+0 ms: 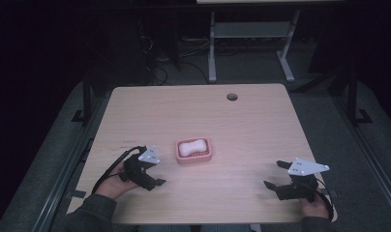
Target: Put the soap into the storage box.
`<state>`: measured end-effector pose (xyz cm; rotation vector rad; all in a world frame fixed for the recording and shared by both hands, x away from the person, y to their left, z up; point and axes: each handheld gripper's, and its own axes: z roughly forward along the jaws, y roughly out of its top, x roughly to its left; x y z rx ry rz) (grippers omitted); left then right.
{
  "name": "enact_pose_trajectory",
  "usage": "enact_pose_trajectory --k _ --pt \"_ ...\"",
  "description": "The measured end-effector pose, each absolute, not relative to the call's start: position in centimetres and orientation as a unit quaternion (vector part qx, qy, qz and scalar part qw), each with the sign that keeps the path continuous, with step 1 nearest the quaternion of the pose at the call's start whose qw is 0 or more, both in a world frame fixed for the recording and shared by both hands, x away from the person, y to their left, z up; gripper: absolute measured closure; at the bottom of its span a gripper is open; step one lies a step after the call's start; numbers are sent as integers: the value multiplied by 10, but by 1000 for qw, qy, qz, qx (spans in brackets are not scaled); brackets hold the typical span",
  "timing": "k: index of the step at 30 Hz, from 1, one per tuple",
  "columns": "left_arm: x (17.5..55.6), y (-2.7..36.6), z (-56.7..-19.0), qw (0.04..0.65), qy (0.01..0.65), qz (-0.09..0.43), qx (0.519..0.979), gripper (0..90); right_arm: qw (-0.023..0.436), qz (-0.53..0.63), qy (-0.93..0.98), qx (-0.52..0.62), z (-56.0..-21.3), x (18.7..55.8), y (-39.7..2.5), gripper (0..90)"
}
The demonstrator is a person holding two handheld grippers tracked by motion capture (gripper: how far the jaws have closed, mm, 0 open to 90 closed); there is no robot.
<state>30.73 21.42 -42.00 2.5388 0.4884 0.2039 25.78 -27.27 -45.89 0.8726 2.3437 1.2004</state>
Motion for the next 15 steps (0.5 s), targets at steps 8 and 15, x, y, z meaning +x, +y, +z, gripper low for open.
enact_pose_trajectory --k 8,15 --pt "300 224 -423 271 188 78 941 247 183 422 833 308 -460 258 -272 136" --pt "292 233 -427 272 199 84 938 234 183 421 835 304 -460 258 -272 136"
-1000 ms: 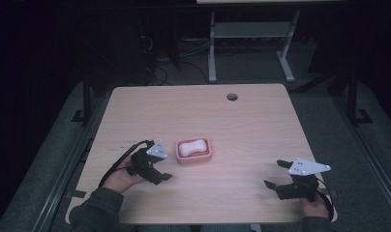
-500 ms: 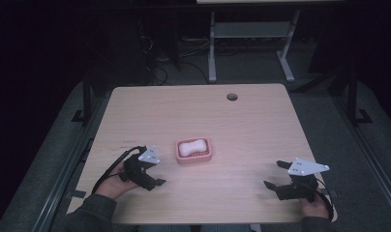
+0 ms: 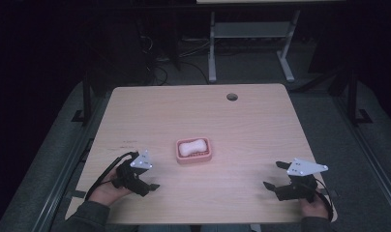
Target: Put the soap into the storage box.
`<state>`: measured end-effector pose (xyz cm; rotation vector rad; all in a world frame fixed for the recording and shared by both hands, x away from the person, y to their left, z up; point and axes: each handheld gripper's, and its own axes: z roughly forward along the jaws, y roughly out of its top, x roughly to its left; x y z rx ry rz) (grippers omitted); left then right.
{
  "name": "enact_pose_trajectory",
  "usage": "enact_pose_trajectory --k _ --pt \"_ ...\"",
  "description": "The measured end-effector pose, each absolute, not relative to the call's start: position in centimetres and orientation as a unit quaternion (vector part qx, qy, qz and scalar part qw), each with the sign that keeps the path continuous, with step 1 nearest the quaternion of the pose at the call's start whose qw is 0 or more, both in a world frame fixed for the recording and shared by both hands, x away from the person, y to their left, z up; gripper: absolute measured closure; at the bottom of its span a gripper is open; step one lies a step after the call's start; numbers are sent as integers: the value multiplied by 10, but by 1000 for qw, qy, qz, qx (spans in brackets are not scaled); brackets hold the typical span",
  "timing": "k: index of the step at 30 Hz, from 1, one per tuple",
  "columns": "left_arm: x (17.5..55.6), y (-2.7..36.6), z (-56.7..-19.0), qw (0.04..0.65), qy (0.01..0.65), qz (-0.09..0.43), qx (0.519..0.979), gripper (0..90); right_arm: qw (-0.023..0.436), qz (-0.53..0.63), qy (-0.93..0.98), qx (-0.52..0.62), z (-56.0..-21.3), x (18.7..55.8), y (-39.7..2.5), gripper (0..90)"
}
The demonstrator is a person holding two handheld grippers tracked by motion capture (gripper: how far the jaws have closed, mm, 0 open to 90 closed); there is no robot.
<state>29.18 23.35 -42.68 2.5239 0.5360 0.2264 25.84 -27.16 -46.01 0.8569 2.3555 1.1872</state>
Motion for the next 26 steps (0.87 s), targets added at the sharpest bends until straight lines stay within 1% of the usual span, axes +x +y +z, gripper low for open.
enact_pose_trajectory --k 10,17,26 --pt "278 242 -432 265 217 101 934 218 188 422 835 301 -459 257 -273 136" --pt "264 248 -432 279 229 107 926 217 185 425 834 301 -459 257 -273 136" --pt "264 250 -435 272 232 106 928 214 183 424 835 297 -458 258 -271 136"
